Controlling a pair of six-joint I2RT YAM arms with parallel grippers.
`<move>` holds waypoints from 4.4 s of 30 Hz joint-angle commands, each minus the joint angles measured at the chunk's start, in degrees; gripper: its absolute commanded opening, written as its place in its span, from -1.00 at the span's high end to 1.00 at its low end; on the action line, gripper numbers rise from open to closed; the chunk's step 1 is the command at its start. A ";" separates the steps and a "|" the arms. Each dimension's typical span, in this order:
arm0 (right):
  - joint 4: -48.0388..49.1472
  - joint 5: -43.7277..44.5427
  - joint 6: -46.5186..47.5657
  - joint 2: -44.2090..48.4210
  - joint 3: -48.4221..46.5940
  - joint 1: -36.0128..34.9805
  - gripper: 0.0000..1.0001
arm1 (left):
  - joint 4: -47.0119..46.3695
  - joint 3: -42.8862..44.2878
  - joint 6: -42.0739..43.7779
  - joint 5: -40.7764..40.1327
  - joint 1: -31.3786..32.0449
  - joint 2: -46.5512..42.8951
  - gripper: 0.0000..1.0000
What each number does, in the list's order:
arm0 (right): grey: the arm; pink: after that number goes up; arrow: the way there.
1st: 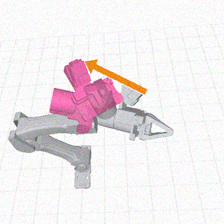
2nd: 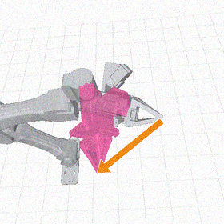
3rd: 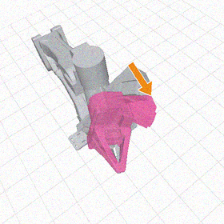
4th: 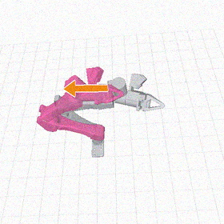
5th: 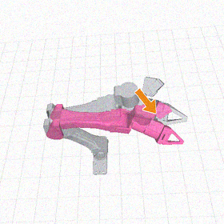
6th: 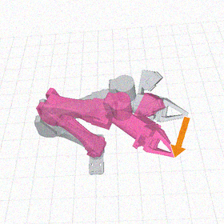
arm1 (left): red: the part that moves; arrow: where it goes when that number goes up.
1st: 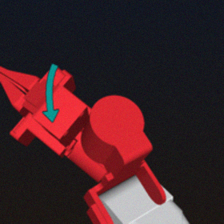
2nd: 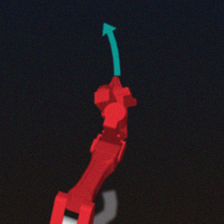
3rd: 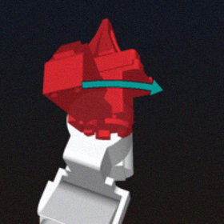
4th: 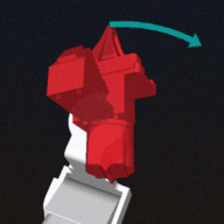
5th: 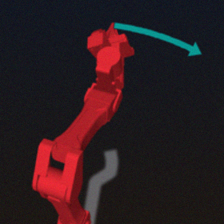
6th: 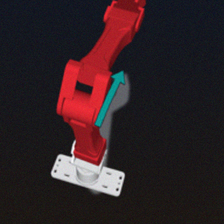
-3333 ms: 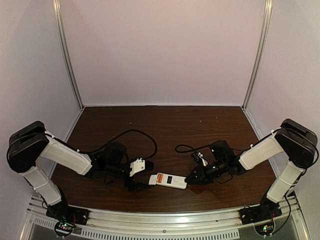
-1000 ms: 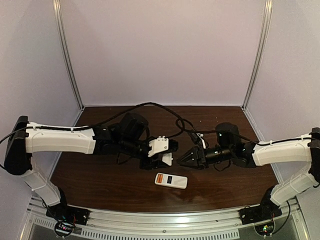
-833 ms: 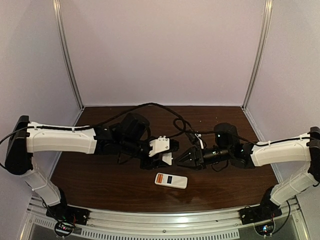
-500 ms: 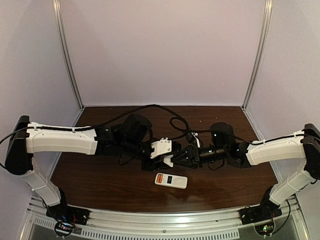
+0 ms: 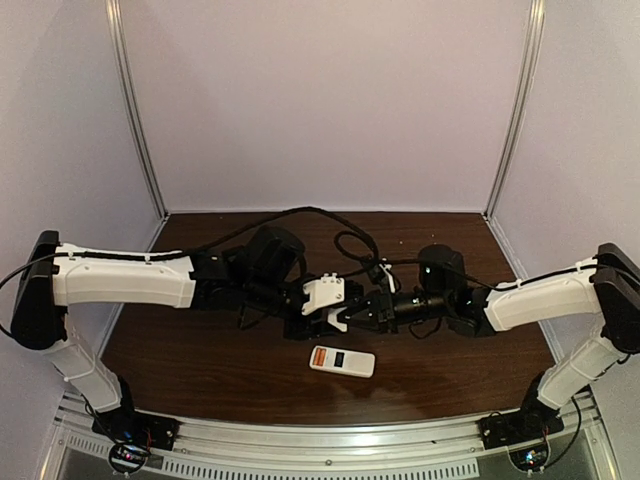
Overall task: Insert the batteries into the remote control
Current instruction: Pass from the left arm to the right, then pass from the right arm to the left, then hold the remote control without the battery cover at the center of the board.
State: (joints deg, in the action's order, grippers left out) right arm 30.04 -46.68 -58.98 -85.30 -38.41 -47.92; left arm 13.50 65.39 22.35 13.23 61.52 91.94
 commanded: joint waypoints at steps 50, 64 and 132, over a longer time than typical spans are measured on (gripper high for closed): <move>45.29 -8.22 -19.66 -5.39 4.11 -1.91 1.00 | -29.67 -17.85 0.06 7.13 0.09 -18.17 -0.41; 43.44 -7.48 -18.41 -5.14 4.66 -1.91 1.00 | -28.66 -16.69 -0.11 7.51 0.05 -17.76 -0.28; -12.32 3.79 15.62 -4.71 8.89 4.02 0.25 | -10.95 -24.66 -10.22 -0.38 -2.24 -13.50 0.59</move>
State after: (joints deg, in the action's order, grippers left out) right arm 19.75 -43.64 -46.06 -90.04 -27.64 -45.10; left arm 1.85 38.22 14.31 14.94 58.08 75.85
